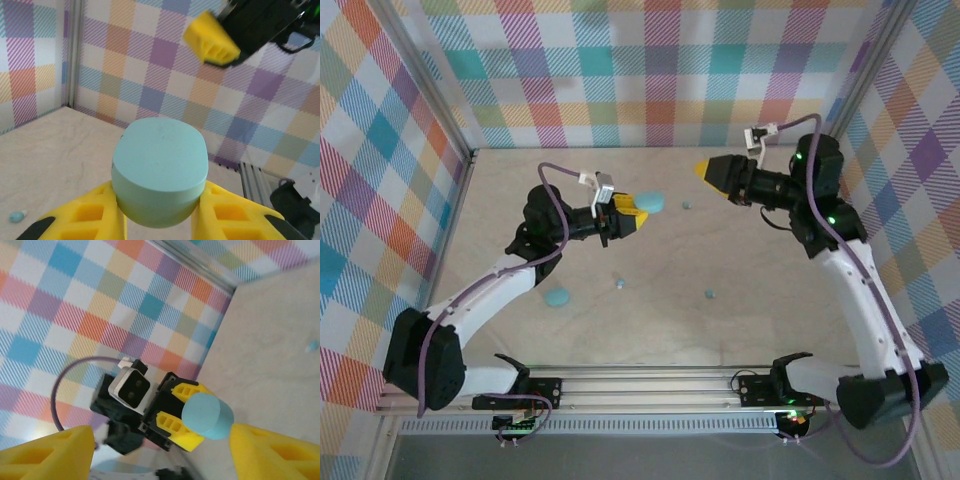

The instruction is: Insert the wireless bluetooth earbuds into the charging case

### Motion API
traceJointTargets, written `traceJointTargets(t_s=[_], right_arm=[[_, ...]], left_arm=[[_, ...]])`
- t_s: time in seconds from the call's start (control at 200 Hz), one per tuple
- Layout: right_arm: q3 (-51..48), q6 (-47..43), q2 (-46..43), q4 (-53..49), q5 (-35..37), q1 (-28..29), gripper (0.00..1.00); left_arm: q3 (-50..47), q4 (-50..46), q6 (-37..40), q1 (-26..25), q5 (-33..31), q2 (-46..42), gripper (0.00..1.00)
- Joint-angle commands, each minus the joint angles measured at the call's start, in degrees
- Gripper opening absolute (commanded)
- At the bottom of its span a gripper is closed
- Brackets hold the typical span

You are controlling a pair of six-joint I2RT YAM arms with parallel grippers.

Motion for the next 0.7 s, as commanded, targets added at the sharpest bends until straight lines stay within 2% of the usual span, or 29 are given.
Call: traceJointTargets(t_s=[0.0, 0.135, 0.225, 0.36, 0.44, 0.535, 0.695], right_arm=[[-1.8, -27.4, -3.2, -5.7, 4.1, 2.0, 0.71], [-4.0, -45.4, -5.0, -8.1, 7.6, 7.9, 0.67], [-6.6, -58.6, -6.4, -7.7, 13.6, 13.3, 0.63], [-12.0, -71.0, -8.1, -3.1, 20.3, 18.1, 0.64], [-13.0, -74.1, -7.9, -1.7, 22.3, 18.9, 0.66], [-13.3, -72.7, -7.4, 0.8, 23.2, 18.8, 0.66], [-4.6, -66.0, -1.3, -7.7, 16.2, 17.6, 0.64]], left_arm=[[1.9, -8.6, 5.5, 0.4, 2.2, -3.0, 0.17], [1.8, -10.3, 5.9, 0.4, 2.6, -4.3, 0.16], [1.7, -10.3, 5.8, 0.4, 2.3, -4.7, 0.16], [1.6, -9.8, 5.6, 0.4, 2.3, -4.6, 0.15], [1.5, -9.4, 5.2, 0.4, 2.5, -4.5, 0.15], [1.4, -9.0, 5.1, 0.4, 2.9, -4.6, 0.14], [-0.5, -6.5, 5.6, 0.4, 2.4, -5.4, 0.13]])
